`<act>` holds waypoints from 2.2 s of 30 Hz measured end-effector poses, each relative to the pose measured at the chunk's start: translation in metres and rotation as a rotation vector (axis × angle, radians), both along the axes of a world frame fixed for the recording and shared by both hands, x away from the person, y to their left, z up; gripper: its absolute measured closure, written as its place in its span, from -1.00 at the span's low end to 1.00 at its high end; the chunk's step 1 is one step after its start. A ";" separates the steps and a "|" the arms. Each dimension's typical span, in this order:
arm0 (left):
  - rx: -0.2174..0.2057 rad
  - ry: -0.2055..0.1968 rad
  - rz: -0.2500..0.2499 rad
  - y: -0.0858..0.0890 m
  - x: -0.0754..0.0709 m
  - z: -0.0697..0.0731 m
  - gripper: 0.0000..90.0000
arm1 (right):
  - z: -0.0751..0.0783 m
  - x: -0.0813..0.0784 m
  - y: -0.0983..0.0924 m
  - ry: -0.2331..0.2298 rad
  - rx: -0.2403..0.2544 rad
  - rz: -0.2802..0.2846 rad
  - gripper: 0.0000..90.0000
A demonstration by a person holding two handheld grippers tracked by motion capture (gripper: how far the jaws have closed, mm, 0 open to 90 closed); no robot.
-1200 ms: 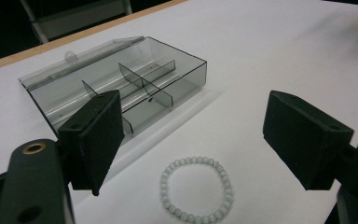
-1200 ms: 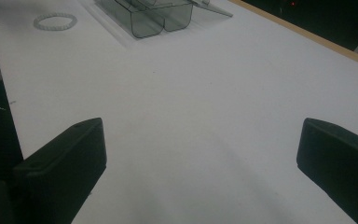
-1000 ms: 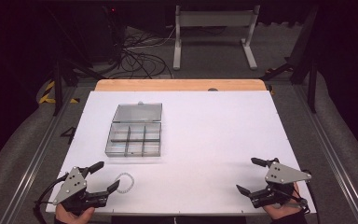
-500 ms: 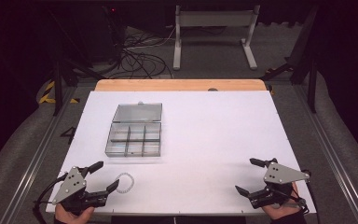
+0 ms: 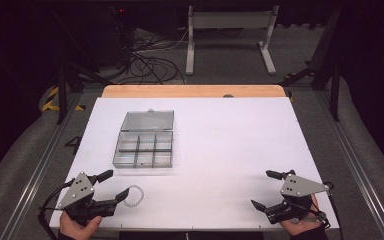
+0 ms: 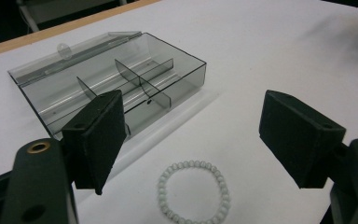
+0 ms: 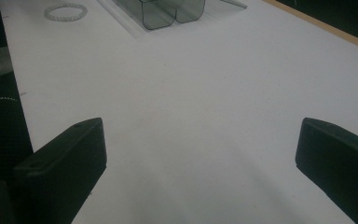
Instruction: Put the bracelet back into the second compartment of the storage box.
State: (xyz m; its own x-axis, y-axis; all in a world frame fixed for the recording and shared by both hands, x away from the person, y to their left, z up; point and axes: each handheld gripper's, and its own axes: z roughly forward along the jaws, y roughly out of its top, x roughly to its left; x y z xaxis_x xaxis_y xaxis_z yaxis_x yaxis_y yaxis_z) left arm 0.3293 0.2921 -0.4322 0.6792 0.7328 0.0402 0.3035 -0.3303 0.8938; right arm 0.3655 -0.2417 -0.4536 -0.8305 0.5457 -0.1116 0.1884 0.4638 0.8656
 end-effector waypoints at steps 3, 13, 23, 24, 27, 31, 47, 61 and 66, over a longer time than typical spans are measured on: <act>0.008 0.005 -0.004 -0.002 0.003 0.002 -0.48 | 0.000 0.000 0.000 0.001 0.000 0.002 -0.94; 0.030 0.038 -0.016 -0.006 0.013 0.005 -0.47 | -0.002 0.001 0.002 0.010 -0.006 0.016 -0.94; 0.036 0.083 -0.023 -0.010 0.029 0.006 -0.48 | -0.002 0.001 0.002 0.016 -0.005 0.019 -0.94; 0.029 0.087 -0.023 -0.011 0.029 0.006 -0.47 | -0.002 0.001 0.002 0.016 -0.005 0.019 -0.94; 0.036 0.092 -0.027 -0.012 0.030 0.007 -0.47 | -0.002 0.001 0.002 0.017 -0.005 0.021 -0.94; 0.051 0.118 -0.024 -0.013 0.031 0.008 -0.43 | -0.002 0.001 0.003 0.018 -0.007 0.027 -0.94; 0.207 0.251 -0.021 -0.018 0.042 0.012 -0.13 | -0.004 0.002 0.005 0.024 -0.018 0.037 -0.94; 0.235 0.357 -0.034 -0.019 0.051 0.012 -0.08 | -0.004 0.002 0.005 0.029 -0.022 0.040 -0.94; 0.282 0.344 -0.062 -0.022 0.052 0.012 -0.07 | -0.004 0.002 0.006 0.029 -0.020 0.041 -0.94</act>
